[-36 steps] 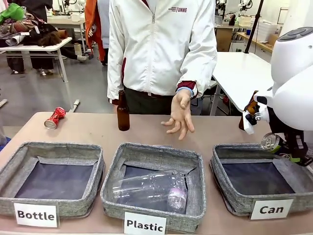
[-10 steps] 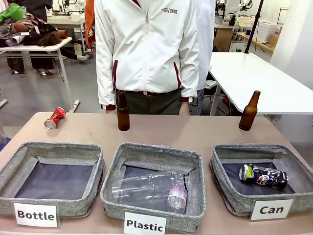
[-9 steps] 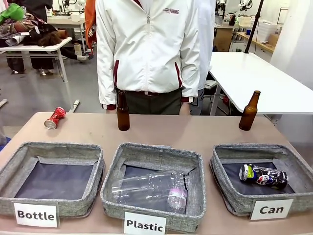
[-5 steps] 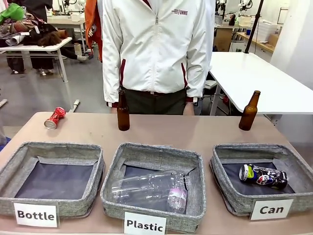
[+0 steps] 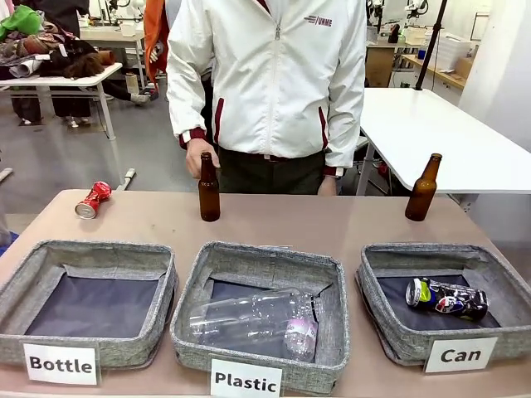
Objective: Sort the can waste into the basket.
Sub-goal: Pick up the can waste from the table and place it in the right Fabric basket.
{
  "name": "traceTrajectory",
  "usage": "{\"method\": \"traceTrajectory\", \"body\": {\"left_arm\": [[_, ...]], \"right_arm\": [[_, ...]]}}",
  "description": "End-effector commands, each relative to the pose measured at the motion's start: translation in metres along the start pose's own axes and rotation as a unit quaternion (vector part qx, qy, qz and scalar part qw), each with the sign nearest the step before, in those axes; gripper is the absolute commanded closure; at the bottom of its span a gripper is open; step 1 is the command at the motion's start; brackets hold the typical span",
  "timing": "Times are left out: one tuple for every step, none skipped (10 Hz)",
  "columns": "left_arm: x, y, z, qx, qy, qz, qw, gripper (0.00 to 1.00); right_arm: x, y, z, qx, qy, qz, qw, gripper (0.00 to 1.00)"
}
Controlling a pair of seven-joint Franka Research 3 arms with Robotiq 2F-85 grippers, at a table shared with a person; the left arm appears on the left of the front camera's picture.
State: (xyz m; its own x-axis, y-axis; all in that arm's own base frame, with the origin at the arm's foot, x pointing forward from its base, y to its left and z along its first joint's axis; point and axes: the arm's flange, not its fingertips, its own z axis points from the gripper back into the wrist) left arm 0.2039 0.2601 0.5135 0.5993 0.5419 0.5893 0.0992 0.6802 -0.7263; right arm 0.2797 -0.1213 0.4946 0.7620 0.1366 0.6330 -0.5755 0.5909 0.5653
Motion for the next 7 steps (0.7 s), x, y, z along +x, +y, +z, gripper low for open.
{"method": "traceTrajectory", "body": {"left_arm": [[0.032,-0.034,-0.057,0.089,0.056,-0.067,0.992,0.00],[0.049,-0.045,-0.090,0.145,0.094,-0.085,0.981,0.00],[0.062,-0.047,-0.121,0.191,0.132,-0.095,0.968,0.00],[0.071,-0.046,-0.145,0.216,0.152,-0.093,0.960,0.00],[0.073,-0.043,-0.168,0.222,0.185,-0.098,0.952,0.00],[0.074,-0.052,-0.169,0.218,0.143,-0.115,0.959,0.00],[0.064,-0.076,-0.141,0.156,0.106,-0.093,0.978,0.00]], "right_arm": [[-0.001,-0.001,0.003,0.002,0.003,0.012,1.000,0.00],[-0.001,-0.001,0.003,0.002,0.003,0.012,1.000,0.00],[-0.001,-0.001,0.003,0.002,0.003,0.012,1.000,0.00],[-0.001,-0.001,0.003,0.002,0.003,0.012,1.000,0.00],[-0.001,-0.001,0.003,0.002,0.003,0.012,1.000,0.00],[-0.001,-0.001,0.003,0.002,0.003,0.012,1.000,0.00],[-0.001,-0.001,0.003,0.002,0.003,0.012,1.000,0.00]]}}
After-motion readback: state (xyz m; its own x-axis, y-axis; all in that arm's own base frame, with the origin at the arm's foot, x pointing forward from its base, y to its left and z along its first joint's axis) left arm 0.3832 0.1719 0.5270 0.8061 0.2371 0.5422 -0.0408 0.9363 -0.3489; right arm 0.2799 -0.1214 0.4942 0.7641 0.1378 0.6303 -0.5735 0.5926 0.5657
